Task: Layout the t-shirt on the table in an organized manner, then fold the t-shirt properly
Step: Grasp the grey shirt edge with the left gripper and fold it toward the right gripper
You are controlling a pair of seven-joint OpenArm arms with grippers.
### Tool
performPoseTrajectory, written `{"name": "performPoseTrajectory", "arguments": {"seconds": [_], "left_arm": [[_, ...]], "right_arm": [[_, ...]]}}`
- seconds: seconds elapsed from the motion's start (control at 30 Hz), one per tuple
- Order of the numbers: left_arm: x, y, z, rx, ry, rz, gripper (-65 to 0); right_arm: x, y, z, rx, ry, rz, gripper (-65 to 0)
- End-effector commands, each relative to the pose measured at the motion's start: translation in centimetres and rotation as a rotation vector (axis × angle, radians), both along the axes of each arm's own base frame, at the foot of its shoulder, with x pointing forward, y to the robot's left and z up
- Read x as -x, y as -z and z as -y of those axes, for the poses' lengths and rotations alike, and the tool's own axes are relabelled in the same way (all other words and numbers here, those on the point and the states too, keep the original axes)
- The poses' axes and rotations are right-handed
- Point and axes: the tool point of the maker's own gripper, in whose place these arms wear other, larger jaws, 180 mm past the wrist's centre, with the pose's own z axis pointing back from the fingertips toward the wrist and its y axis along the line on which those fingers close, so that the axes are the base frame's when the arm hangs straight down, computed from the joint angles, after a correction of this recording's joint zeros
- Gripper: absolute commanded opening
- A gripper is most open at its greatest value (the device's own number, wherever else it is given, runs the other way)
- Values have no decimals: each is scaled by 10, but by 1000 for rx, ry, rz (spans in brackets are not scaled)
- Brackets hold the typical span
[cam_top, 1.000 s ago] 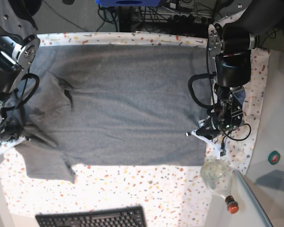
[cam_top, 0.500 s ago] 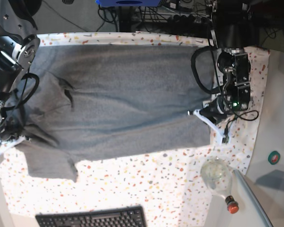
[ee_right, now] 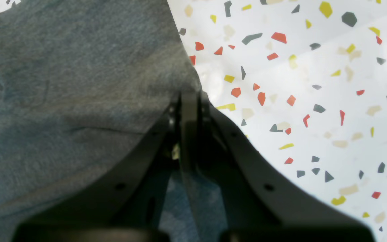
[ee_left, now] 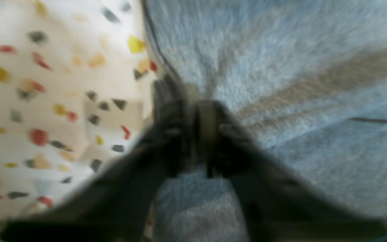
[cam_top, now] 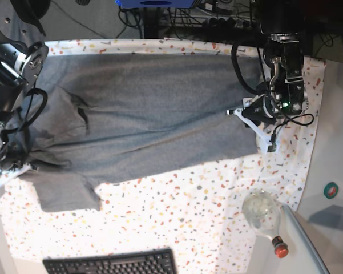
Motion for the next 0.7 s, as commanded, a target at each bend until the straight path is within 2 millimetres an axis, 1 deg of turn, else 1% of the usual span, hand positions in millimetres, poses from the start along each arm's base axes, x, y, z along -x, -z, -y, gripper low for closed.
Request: {"name": "performPoseTrajectory", "arguments": {"seconds": [0.0,0.03,0.1,0.17,0.2,0.23,0.3,0.33,0.37,0.43,0.47,0.53,0.6,0.67], "left_arm": [[-10,-14,-2,-12,6,55,-393],[-10,-19,-5,-17,0,68,-311],[-11,-26,-15,-24,-30,92,-173],[-14,-31,-25,-29,-63,108,-84],[-18,-35,-32,-30,-83,123,-67],[-24,-40,-40,-30,-111,141,-66],[-35,-40,-54,-5,-171,152,-66],[-43,-37,-58,32,-203,166,-66],[-53,-32,-58,82,-229,183,-66],[-67,-20,-60,160,-264,195,-66],[-72,-11,-60,193,-274,189,-66],[-82,2,-50,238,-264,172,-66],[-91,8,-44,257,-252,176,-66],[-94,12,-37,265,-239,172,-66]], "right_arm": [[-15,-21,11,24,10,64,-650],[-15,-21,11,24,10,64,-650],[-15,-21,11,24,10,64,-650],[-15,-21,11,24,10,64,-650],[-15,-21,11,24,10,64,-650],[-15,-21,11,24,10,64,-650],[-15,-21,11,24,10,64,-650],[-16,-22,11,25,9,65,-650],[-17,-22,9,27,2,64,-650],[-21,-22,0,46,-43,55,-650],[-23,-21,-5,55,-65,49,-650],[-25,-21,-10,65,-88,45,-650],[-25,-21,-11,66,-90,44,-650],[-25,-21,-11,67,-93,44,-650]]}}
